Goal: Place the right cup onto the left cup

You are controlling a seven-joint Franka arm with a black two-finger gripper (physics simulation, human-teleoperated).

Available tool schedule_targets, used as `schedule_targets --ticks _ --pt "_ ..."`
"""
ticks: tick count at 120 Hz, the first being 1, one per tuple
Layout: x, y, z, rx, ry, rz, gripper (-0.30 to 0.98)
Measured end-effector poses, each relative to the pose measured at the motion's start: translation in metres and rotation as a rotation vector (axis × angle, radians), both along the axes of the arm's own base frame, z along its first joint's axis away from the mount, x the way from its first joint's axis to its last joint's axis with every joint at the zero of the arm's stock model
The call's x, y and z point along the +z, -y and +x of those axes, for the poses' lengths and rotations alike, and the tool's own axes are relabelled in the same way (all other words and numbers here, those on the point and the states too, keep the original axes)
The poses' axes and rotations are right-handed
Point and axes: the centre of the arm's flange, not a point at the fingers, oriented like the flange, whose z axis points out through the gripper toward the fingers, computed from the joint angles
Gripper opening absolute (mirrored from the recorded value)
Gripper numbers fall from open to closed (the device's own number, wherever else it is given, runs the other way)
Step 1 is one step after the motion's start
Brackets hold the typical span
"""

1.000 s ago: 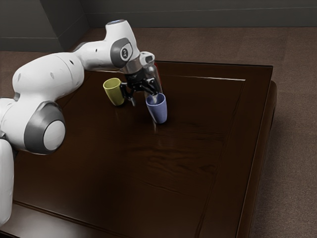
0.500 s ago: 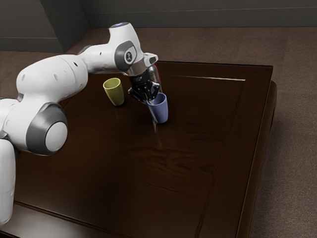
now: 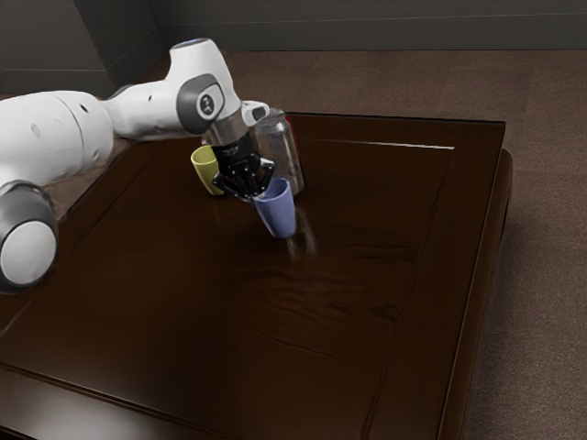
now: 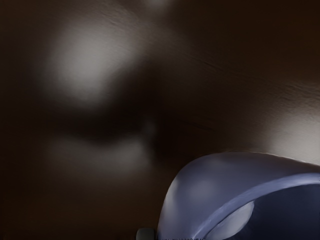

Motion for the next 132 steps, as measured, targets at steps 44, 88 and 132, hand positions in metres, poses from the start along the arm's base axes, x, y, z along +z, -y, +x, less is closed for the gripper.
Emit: schedule_targets --ticks 44,88,132 --pt "0.085 -0.093 -0.038 0.155 0.113 0.040 -0.10" --pt "0.132 -0.181 0.028 0.258 0.206 0.137 -0.10" --pt "0.117 -0.216 0.094 0.274 0.194 0.128 -0.10"
